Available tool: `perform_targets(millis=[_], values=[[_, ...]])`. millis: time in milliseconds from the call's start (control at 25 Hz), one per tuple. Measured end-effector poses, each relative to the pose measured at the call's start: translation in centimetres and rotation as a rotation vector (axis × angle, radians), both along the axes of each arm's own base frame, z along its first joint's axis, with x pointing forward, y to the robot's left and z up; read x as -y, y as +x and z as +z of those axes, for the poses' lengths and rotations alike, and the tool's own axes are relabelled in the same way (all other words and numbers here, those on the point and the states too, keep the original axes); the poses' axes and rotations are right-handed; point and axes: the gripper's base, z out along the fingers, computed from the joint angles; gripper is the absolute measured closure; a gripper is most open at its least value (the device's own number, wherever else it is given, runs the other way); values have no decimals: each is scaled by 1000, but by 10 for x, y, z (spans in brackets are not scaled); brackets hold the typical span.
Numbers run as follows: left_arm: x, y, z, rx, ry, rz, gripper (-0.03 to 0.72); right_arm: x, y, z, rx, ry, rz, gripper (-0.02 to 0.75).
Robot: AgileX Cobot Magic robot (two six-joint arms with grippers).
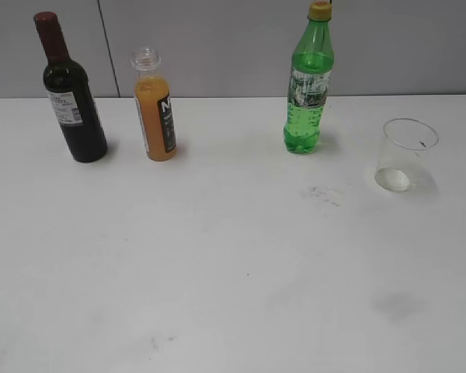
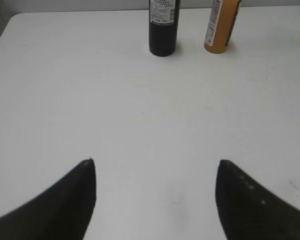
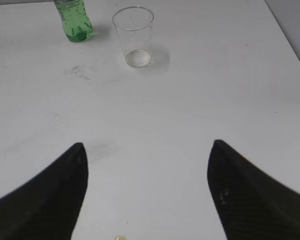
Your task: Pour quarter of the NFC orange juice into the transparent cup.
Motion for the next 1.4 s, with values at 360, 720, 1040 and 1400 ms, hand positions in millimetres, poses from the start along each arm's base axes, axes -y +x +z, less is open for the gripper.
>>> perform_targets(millis=[360,720,1040,1400], values=[[0,0,0,0,0,0,120,0,0,0,1,-1,0,165],[0,0,0,0,0,0,120,0,0,0,1,1,0,166],[0,0,0,0,0,0,122,2,0,0,5,-23,-16,166],[0,0,0,0,0,0,121,2,1,4,35,-23,-17,150]])
